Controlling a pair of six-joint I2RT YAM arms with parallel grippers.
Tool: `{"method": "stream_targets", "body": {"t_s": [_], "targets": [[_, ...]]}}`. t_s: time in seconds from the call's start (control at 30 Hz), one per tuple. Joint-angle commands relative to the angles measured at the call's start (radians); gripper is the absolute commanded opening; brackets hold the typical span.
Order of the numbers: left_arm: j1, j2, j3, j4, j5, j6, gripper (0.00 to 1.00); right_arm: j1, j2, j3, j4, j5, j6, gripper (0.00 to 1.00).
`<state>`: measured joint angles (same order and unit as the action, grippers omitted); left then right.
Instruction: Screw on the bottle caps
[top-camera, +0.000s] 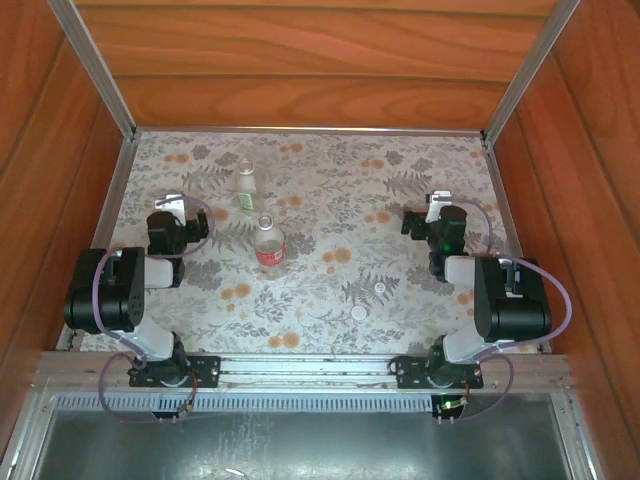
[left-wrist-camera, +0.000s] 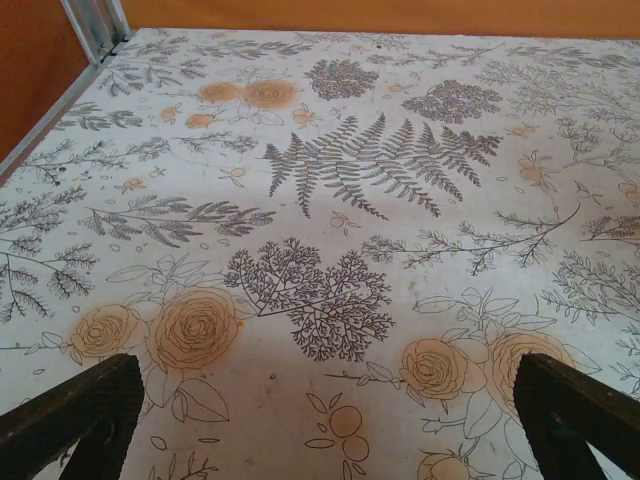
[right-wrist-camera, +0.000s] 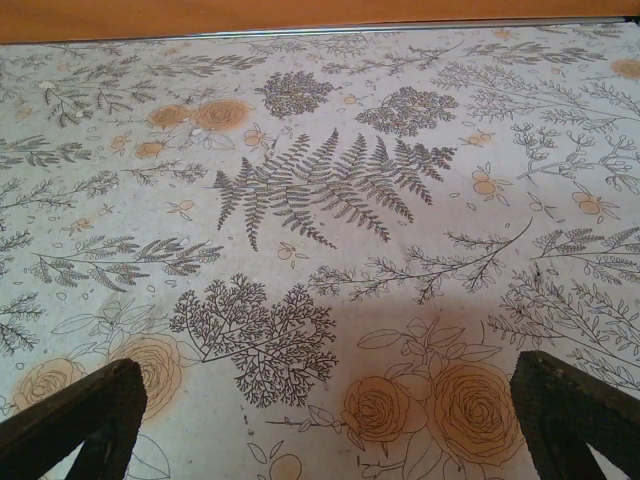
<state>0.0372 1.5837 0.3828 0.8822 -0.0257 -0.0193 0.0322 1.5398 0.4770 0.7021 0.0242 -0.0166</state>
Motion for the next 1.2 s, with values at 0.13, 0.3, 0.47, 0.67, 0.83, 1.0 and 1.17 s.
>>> {"method": "stream_targets", "body": {"t_s": [0.13, 0.3, 0.47, 0.67, 0.83, 1.0, 1.17], "targets": [[0.002, -0.005, 0.014, 0.013, -0.009, -0.004, 1.00, -0.007, -0.007, 0.001, 0.004, 0.000, 0.006, 1.00], [0.002, -0.005, 0.012, 0.013, -0.010, -0.004, 1.00, -0.006, -0.007, 0.001, 0.003, -0.001, 0.006, 1.00], [0.003, -0.004, 0.013, 0.013, -0.011, -0.005, 1.00, -0.006, -0.007, 0.001, 0.003, 0.000, 0.007, 1.00], [0.003, -0.004, 0.012, 0.012, -0.010, -0.006, 1.00, -0.007, -0.006, 0.002, 0.002, -0.001, 0.007, 1.00], [0.003, -0.014, 0.007, 0.014, -0.016, -0.007, 1.00, -0.006, -0.008, -0.002, 0.007, -0.001, 0.007, 1.00], [0.002, -0.079, -0.020, 0.012, -0.065, -0.027, 1.00, -0.006, -0.036, -0.002, -0.018, -0.047, -0.014, 1.00], [0.003, -0.181, -0.059, 0.009, -0.077, -0.027, 1.00, -0.006, -0.121, 0.024, -0.124, -0.064, -0.023, 1.00]]}}
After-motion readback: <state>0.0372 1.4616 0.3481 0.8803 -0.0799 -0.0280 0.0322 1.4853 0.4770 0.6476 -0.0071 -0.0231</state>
